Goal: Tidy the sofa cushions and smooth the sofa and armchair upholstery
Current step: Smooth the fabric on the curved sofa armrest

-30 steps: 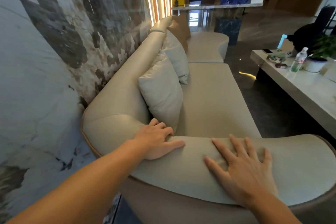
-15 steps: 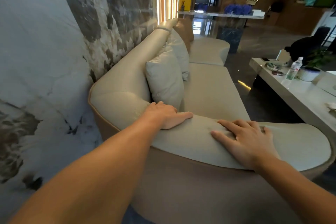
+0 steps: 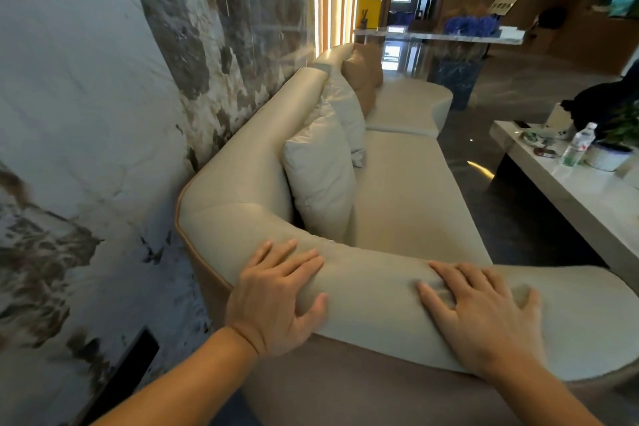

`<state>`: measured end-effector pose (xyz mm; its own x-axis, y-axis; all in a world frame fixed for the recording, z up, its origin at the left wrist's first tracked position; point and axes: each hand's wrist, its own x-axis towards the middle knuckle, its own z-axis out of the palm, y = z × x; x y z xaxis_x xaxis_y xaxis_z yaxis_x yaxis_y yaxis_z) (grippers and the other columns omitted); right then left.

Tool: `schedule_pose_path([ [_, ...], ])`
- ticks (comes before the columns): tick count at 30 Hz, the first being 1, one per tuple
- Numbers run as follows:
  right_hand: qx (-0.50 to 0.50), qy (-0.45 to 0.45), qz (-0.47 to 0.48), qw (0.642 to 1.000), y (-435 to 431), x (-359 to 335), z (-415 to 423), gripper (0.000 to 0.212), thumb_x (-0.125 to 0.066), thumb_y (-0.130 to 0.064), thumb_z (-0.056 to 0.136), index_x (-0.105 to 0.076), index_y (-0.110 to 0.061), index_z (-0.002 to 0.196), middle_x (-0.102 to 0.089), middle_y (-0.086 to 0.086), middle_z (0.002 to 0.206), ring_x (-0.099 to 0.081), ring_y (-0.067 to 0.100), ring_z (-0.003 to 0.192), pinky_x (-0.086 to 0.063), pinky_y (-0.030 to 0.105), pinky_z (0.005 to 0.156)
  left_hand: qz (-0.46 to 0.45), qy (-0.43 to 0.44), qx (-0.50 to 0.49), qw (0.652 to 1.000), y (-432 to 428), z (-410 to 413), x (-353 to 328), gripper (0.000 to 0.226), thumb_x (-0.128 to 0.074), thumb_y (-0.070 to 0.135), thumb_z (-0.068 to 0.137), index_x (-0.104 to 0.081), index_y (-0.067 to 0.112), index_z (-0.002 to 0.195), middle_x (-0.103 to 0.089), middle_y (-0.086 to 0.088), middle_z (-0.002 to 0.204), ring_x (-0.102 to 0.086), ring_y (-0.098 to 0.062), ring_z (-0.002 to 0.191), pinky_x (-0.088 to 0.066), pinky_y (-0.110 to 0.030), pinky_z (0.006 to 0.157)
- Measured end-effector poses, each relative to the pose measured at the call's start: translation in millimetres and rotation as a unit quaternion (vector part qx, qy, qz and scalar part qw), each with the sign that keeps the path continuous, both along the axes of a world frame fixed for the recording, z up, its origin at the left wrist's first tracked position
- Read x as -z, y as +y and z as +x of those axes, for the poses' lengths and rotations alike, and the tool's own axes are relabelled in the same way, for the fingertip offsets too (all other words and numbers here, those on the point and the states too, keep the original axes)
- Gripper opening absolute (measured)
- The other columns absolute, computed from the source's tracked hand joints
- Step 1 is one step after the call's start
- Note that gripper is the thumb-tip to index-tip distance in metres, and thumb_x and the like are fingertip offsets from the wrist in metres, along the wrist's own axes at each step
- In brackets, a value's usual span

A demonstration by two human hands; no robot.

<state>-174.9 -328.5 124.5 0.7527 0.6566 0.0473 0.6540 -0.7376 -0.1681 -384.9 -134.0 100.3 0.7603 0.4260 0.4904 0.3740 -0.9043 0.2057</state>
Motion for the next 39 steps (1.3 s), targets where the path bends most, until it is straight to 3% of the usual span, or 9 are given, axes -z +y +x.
schedule_pose_path([
  [8,0.027,0.024,-0.011,0.999,26,-5,-11,0.070,0.001,-0.079,0.076,-0.025,-0.056,0.136,-0.033,-0.020,0.152,-0.028,0.011,0.141,-0.013,0.062,0.110,-0.028,0.001,0.013,1.000,29,-1,-1,0.051,-0.054,0.053,0.079,-0.070,0.026,0.119,-0.066,0.010,0.126,-0.054,-0.018,0.127,-0.034,-0.046,0.112],
  [16,0.030,0.024,-0.004,0.999,47,-4,-10,0.068,-0.006,-0.080,0.076,-0.032,-0.056,0.134,-0.040,-0.023,0.145,-0.031,0.011,0.136,-0.015,0.060,0.109,-0.032,0.013,0.005,0.999,49,0,-5,0.051,-0.052,0.051,0.080,-0.071,0.024,0.118,-0.068,0.008,0.124,-0.056,-0.020,0.125,-0.037,-0.048,0.110],
  [23,0.042,0.025,0.003,0.999,59,-12,-1,0.065,-0.014,-0.080,0.078,-0.040,-0.055,0.132,-0.044,-0.024,0.144,-0.033,0.010,0.135,-0.020,0.056,0.110,-0.019,0.065,-0.008,0.998,59,14,-12,0.056,-0.045,0.052,0.081,-0.069,0.023,0.122,-0.066,0.007,0.128,-0.054,-0.023,0.127,-0.033,-0.049,0.111],
  [31,0.050,0.000,-0.001,0.999,66,-8,15,0.056,-0.024,-0.070,0.087,-0.044,-0.052,0.136,-0.047,-0.019,0.146,-0.034,0.010,0.138,-0.020,0.054,0.115,0.021,0.143,-0.015,0.989,64,30,-13,0.057,-0.033,0.050,0.089,-0.053,0.020,0.133,-0.055,0.000,0.138,-0.041,-0.031,0.133,-0.027,-0.055,0.112],
  [36,0.090,0.020,-0.009,0.996,59,-5,-10,0.055,-0.015,-0.057,0.094,-0.026,-0.050,0.147,-0.028,-0.014,0.160,-0.019,0.014,0.148,-0.013,0.050,0.119,-0.044,0.146,-0.093,0.984,35,28,-16,0.057,-0.028,0.042,0.094,-0.053,0.019,0.139,-0.051,-0.004,0.146,-0.040,-0.033,0.138,-0.029,-0.058,0.113],
  [39,0.081,0.066,-0.043,0.994,42,4,-33,0.058,-0.009,-0.058,0.095,-0.005,-0.051,0.152,-0.005,-0.010,0.167,-0.002,0.020,0.153,-0.003,0.048,0.122,-0.110,0.258,-0.097,0.955,22,25,-32,0.057,-0.016,0.041,0.102,-0.021,0.021,0.155,-0.019,-0.002,0.163,-0.009,-0.029,0.150,-0.008,-0.053,0.120],
])
